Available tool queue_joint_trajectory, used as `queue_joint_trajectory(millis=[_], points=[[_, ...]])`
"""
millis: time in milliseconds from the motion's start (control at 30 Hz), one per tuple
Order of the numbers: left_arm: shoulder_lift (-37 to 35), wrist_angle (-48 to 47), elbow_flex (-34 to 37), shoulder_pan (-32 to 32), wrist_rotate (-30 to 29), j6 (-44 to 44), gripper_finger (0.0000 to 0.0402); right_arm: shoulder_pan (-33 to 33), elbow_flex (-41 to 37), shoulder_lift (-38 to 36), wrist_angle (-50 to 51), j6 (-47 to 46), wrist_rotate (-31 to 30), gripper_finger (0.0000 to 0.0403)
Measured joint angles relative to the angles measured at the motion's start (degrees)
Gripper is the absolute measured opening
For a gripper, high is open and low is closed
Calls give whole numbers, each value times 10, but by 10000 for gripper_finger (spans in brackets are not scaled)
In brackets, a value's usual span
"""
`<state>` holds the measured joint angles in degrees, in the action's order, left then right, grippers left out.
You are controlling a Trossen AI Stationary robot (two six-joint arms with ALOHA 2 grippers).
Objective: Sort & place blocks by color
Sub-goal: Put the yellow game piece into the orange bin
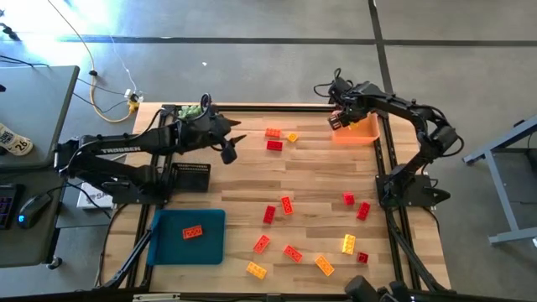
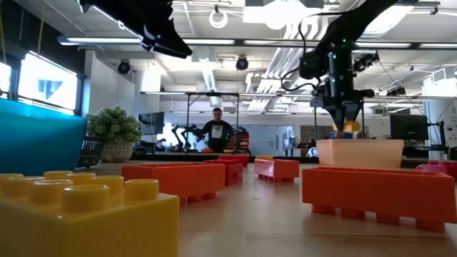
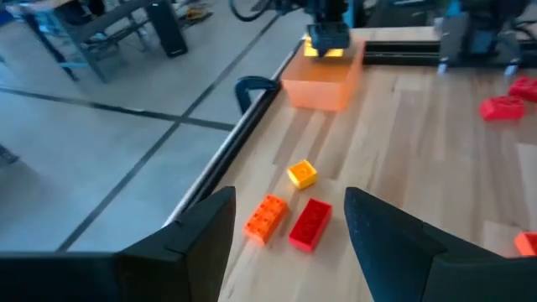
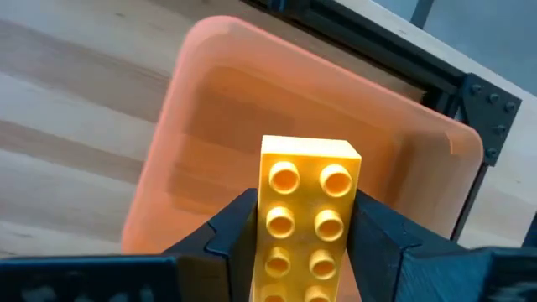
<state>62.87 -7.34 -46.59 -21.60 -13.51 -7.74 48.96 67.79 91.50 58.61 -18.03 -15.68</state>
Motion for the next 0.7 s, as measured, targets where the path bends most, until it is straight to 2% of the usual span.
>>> queue_joint_trajectory(millis=[167,367,467,700], points=[[27,13,0,-15,55,0,213,7,0,0,2,1,37,133],[72,16,0,-18,73,-31,213,7,0,0,-4,35,58,138],[106,47,0,-18,82,-54,213,7,0,0,-9,48,54,139],[193,151,0,-16,145,-115,213,6,0,0,-12,32,46,140]])
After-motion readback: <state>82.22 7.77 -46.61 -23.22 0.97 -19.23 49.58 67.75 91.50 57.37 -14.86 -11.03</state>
